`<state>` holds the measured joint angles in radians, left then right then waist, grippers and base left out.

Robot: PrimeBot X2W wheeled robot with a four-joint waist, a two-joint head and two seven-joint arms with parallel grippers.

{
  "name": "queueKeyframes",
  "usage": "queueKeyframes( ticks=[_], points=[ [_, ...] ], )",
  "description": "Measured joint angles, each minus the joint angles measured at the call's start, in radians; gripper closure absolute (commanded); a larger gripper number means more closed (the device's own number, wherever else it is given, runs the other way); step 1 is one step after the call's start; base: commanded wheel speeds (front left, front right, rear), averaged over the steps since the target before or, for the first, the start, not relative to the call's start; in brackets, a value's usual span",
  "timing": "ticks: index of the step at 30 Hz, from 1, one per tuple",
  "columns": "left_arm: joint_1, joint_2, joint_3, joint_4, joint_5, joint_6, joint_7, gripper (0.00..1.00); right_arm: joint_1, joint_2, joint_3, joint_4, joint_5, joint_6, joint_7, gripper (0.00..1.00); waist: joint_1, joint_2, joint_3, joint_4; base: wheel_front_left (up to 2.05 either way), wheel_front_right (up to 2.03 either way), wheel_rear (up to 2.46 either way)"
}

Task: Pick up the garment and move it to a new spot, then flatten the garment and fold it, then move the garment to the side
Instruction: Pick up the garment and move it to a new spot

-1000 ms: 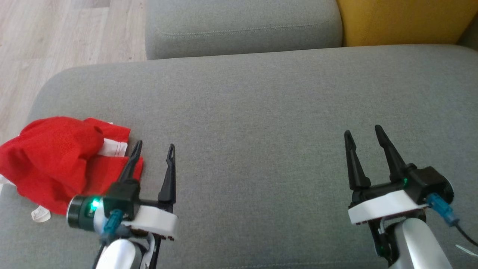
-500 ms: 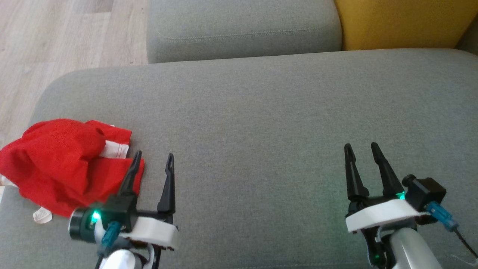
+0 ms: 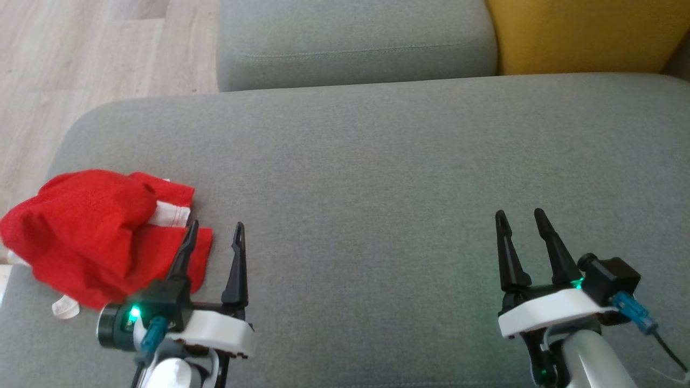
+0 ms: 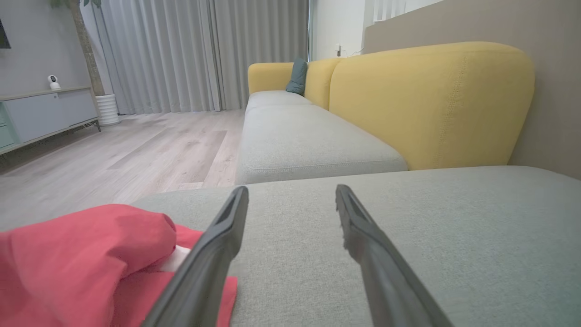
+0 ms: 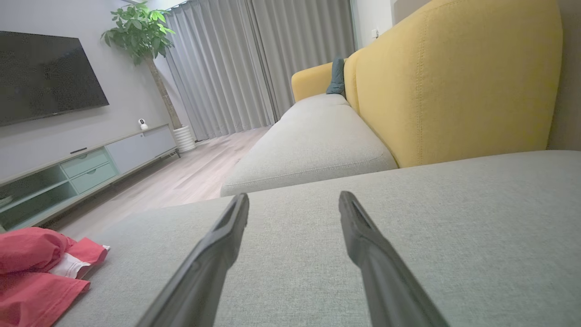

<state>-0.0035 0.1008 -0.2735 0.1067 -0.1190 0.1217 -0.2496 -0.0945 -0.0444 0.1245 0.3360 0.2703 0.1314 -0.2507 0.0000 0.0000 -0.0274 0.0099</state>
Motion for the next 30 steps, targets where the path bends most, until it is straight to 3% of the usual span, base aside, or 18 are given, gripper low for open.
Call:
queueKeyframes(
  ticks=[12,30],
  points=[
    [0.003,-0.012,0.065,0.001,0.031,-0.016,0.000,0.00,0.000,-0.001,0.053,0.004,0.024,0.000,0.000,0.00,0.0000,0.0000,-0.012,0.091,0.00,0.00,0.00],
    [0.057,-0.013,0.120,-0.015,0.056,-0.026,0.000,0.00,0.009,0.000,0.100,0.012,0.067,0.000,0.000,0.00,0.0000,0.0000,-0.050,0.345,0.00,0.00,0.00]
  ],
)
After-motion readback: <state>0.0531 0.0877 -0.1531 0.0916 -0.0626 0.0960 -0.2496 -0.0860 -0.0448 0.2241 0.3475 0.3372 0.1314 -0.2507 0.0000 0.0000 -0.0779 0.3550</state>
